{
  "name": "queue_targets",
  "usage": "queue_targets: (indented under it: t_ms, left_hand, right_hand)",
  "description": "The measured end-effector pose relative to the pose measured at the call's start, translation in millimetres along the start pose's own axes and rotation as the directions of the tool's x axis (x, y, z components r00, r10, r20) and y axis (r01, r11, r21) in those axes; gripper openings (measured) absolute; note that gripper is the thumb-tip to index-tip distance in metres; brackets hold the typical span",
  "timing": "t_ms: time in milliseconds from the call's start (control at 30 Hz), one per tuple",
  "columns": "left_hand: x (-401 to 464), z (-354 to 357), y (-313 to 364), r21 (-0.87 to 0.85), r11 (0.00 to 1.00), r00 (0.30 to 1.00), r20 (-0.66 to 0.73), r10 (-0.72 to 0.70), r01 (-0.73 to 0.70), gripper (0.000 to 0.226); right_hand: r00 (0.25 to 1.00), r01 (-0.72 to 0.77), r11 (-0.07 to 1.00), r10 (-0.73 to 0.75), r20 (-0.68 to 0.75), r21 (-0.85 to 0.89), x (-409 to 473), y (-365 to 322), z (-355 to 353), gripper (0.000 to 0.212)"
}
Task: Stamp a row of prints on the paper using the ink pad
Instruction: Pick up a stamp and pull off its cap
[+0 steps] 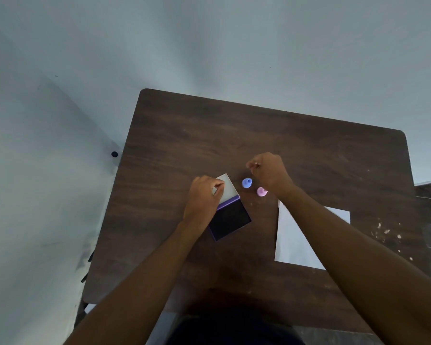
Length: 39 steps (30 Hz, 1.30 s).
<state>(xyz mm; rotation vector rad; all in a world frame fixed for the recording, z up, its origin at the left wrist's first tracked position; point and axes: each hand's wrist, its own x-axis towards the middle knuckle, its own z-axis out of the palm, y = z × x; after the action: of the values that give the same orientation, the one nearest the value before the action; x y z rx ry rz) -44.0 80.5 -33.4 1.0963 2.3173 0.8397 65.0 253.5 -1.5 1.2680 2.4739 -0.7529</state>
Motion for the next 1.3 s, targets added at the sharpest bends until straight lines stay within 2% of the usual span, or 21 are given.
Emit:
queue_targets:
  t_ms: [233, 333, 400, 533, 700, 833, 933, 1033, 1133, 1200, 1300]
  left_hand:
    - [0.5, 10.1, 19.2, -0.086, 0.996, 0.999, 0.040, -0.016, 0.019, 0.015]
    - [-2.7, 14.2, 26.9, -0.122, 0.992, 0.999, 0.052, -0.010, 0.016, 0.015]
    - [-3.8, 17.2, 31.4, -0.142, 0.990, 0.999, 0.053, 0.011, -0.003, 0.014]
    - [-3.8, 20.8, 36.3, -0.146, 0.989, 0.999, 0.046, 0.010, -0.003, 0.013]
    - [-2.6, 21.0, 35.0, -0.127, 0.991, 0.998, 0.061, -0.029, 0.036, 0.017]
    - [-1.5, 20.4, 33.3, -0.114, 0.992, 0.996, 0.077, -0.044, 0.053, 0.020]
    - [-1.6, 18.4, 34.1, -0.141, 0.989, 0.997, 0.067, -0.033, 0.042, 0.019]
    - [-1.5, 14.5, 36.4, -0.241, 0.968, 0.997, 0.056, -0.057, 0.069, 0.026]
    - [1.1, 10.1, 38.4, -0.345, 0.933, 0.993, 0.090, -0.078, 0.104, 0.038]
    - [4.2, 8.8, 42.1, -0.440, 0.881, 0.981, 0.162, -0.110, 0.171, 0.043]
    - [9.3, 10.8, 49.8, -0.582, 0.767, 0.957, 0.253, -0.145, 0.270, 0.048]
  right_hand:
    - [0.984, -0.049, 0.988, 0.072, -0.160, 0.143, -17.1, 23.2, -2.6, 0.020]
    - [0.989, -0.055, 0.979, 0.081, -0.123, 0.196, -22.6, 27.6, 1.7, 0.018]
    - [0.995, -0.018, 0.987, 0.034, -0.093, 0.159, -26.3, 27.4, 7.8, 0.018]
    - [0.979, 0.131, 0.991, -0.128, -0.157, 0.006, -29.7, 22.4, 23.2, 0.015]
    - [0.945, 0.156, 0.979, -0.187, -0.268, -0.133, -27.3, 16.2, 33.9, 0.021]
    - [0.974, 0.141, 0.976, -0.166, -0.154, -0.164, -23.4, 11.9, 39.3, 0.032]
    - [0.981, 0.128, 0.991, -0.131, -0.146, -0.028, -17.6, 14.6, 37.7, 0.028]
    - [0.965, 0.080, 0.953, 0.000, -0.261, 0.294, -23.1, 20.2, 30.7, 0.025]
    - [0.943, -0.005, 0.835, 0.187, -0.275, 0.550, -38.3, 19.9, 19.0, 0.016]
    - [0.938, -0.050, 0.702, 0.277, -0.208, 0.710, -46.6, 18.4, 13.5, 0.009]
    - [0.935, -0.095, 0.499, 0.341, -0.094, 0.861, -55.0, 17.2, 8.7, 0.008]
